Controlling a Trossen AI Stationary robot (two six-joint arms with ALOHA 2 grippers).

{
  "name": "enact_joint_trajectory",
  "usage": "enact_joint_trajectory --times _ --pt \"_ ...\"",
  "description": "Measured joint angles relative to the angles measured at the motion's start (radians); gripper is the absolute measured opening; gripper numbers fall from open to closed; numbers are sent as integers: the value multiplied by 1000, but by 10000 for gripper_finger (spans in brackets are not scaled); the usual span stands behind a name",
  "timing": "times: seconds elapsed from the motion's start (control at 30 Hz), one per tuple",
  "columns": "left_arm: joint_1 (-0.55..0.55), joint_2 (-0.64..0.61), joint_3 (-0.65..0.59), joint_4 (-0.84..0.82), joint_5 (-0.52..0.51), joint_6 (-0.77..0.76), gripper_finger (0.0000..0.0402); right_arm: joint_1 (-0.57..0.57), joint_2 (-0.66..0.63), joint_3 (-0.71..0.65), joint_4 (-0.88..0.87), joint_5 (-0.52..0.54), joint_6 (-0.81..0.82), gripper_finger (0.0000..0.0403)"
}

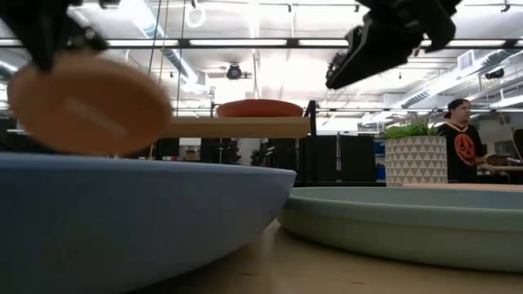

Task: Place and stack plates onto a shelf
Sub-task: Put the brown plate on the shelf

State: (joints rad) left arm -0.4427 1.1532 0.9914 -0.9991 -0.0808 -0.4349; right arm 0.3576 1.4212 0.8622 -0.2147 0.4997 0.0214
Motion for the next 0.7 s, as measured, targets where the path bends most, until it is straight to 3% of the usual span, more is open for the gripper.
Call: enact_joint_trajectory --times 0.27,0.6,0.7 --pt "81 12 251 -160 -240 166 19 0 0 -54 84 1 28 119" --pt "429 29 270 -159 -267 497 20 2 0 -54 110 -30 28 119" --pt "529 49 268 -155 -234 580 20 2 0 -54 113 -30 23 119"
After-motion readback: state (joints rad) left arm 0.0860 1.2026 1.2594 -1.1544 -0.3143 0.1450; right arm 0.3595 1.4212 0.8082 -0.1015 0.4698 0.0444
